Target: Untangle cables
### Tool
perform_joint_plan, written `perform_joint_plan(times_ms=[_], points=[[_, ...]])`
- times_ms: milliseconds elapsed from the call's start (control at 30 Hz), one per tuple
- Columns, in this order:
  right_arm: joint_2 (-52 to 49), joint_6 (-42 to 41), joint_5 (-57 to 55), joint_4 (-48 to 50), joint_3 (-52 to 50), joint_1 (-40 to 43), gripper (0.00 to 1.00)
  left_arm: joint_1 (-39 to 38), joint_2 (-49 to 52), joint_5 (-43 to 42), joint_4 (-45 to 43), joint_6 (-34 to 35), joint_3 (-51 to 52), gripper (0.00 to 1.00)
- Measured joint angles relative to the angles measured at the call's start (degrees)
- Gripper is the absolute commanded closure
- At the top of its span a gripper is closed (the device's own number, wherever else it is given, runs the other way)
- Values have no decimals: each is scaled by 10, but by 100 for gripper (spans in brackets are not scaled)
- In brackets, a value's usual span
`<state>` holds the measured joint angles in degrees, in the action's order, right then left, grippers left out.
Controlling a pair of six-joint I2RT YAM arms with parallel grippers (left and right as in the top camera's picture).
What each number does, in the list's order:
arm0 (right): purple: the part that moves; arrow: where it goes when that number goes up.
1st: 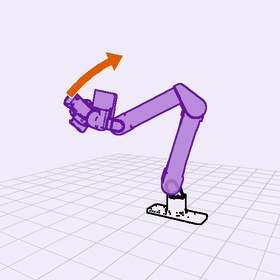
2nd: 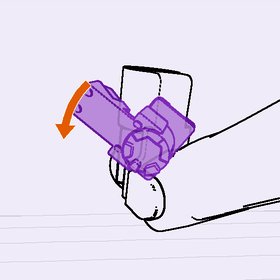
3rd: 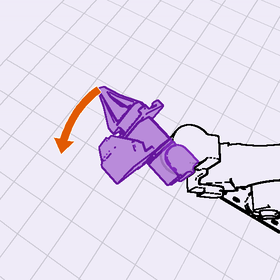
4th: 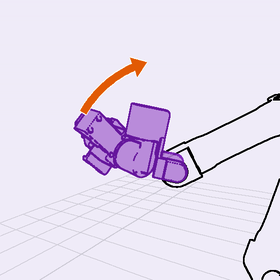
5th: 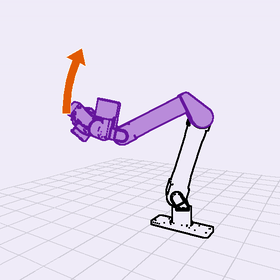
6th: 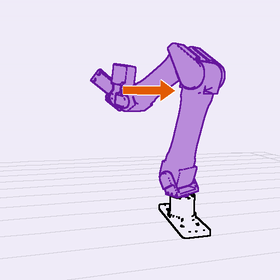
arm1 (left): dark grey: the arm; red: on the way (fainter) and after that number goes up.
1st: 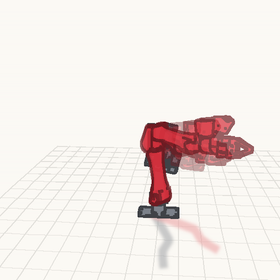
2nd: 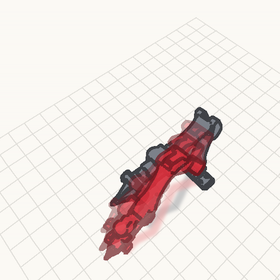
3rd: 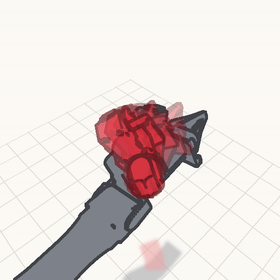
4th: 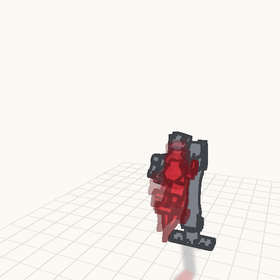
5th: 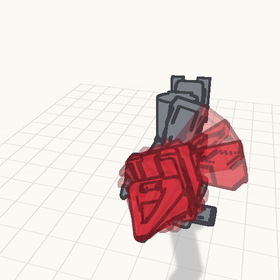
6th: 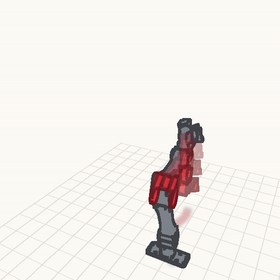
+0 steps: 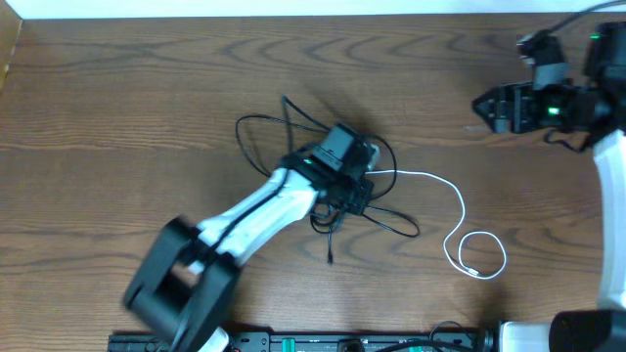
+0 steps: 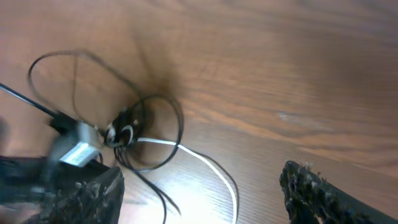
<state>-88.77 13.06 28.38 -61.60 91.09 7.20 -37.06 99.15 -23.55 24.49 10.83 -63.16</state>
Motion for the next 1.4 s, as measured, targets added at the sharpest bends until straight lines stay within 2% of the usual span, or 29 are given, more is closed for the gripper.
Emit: perform_joint_plan(times_ms=[233, 333, 700, 900, 1100, 1400], points=[[-58, 20, 2, -7, 0, -68, 30, 44, -162, 5, 41, -21, -30, 93], [-88, 31, 1, -15, 0, -97, 30, 59, -199, 6, 42, -23, -33, 93], [-162, 96, 2, -43, 0, -212, 31, 63, -203, 36, 49, -26, -33, 93], [-163, 133, 3, -34, 0, -255, 48, 63, -203, 56, 38, -30, -33, 92], [-163, 143, 3, -10, 0, -261, 48, 63, -211, 59, 9, -29, -33, 93], [-163, 145, 19, 35, 0, -261, 44, 63, -279, 43, -21, 0, -33, 92]])
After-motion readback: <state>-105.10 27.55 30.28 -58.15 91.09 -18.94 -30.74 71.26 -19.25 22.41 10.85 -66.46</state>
